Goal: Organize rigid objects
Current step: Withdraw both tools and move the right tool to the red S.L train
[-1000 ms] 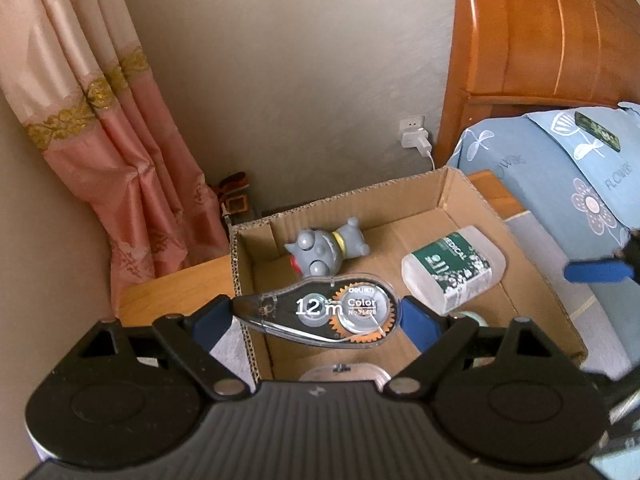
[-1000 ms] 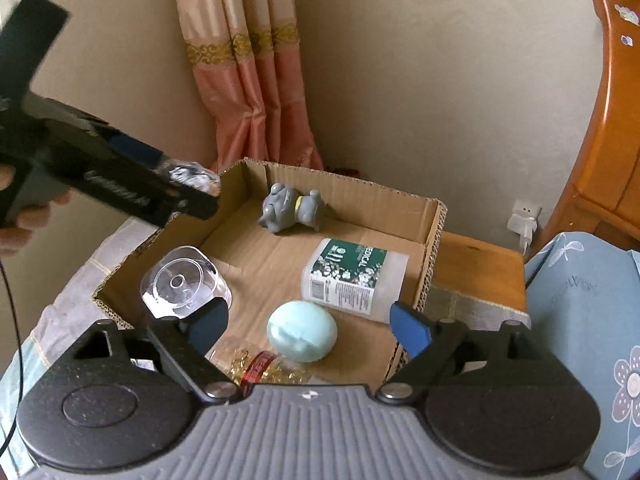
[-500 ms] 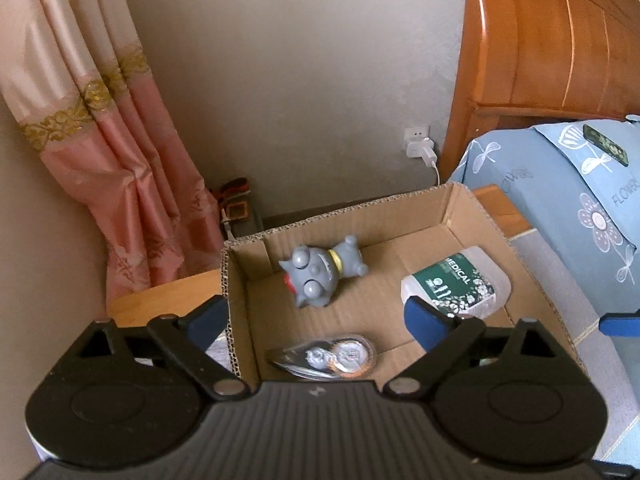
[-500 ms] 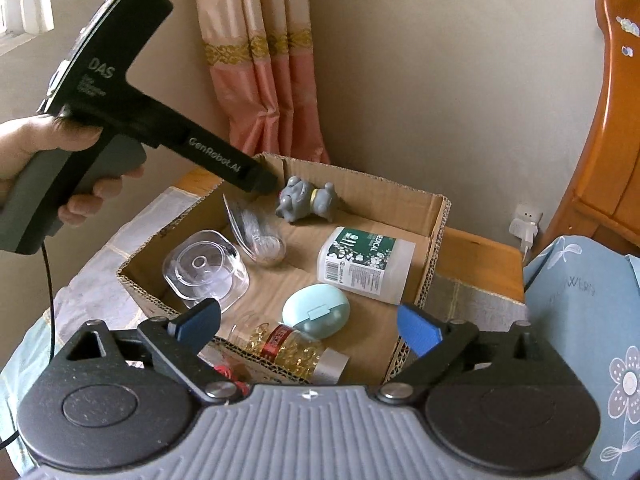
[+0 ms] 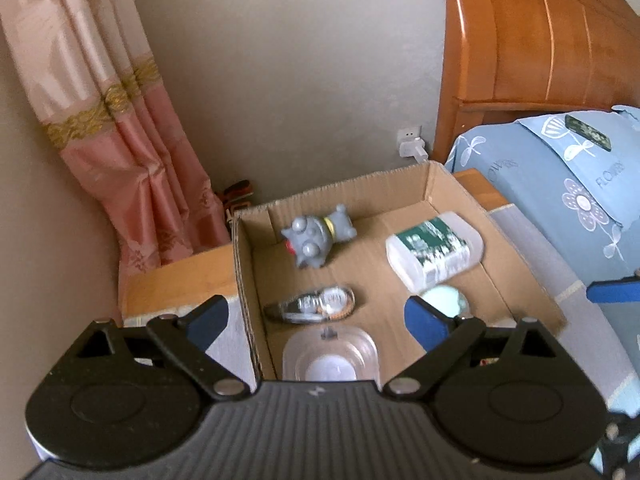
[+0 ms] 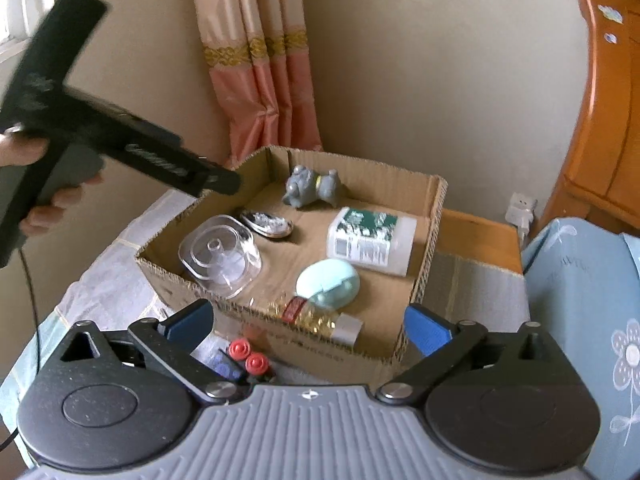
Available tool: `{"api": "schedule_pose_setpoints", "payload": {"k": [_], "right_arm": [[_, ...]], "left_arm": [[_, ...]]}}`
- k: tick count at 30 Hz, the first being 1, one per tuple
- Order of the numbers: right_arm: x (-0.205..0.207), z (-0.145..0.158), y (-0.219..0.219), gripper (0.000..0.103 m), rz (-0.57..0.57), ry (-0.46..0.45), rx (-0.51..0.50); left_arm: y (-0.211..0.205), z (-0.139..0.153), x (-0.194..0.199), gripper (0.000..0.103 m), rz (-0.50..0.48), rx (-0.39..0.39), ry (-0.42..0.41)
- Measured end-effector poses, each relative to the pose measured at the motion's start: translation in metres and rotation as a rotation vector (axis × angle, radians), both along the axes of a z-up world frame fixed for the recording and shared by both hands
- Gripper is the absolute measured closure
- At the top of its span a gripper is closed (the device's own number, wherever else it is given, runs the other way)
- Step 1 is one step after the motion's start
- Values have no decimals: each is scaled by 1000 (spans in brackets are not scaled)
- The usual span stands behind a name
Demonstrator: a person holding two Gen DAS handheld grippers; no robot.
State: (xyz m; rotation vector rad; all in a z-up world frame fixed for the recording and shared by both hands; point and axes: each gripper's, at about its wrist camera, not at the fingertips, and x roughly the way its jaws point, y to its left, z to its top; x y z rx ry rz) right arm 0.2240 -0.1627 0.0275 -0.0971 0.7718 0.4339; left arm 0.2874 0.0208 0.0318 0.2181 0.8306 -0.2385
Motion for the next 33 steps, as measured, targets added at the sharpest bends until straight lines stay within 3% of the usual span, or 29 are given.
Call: {"api": "schedule_pose_setpoints", "payload": {"k": [11,17,23,27,33], "right_arm": [[-48,-37,-1,0,3,38,-7],[-75,-56,5,0,120,41,-10],[-86,-82,19,0,217,70,-61],[-88,-99,28,0,215,56,-122],[-83,-110,38,0,217,43,-120]], "left_arm": [[35,-33,-71,6,38,-3,15],[57,-49,-102,6,81,-66,28],[68,-61,-124,6,127,-84,12],[71,-69,-133,6,141,-88,-2],[70,-77,-139,6,135,-104,1]]}}
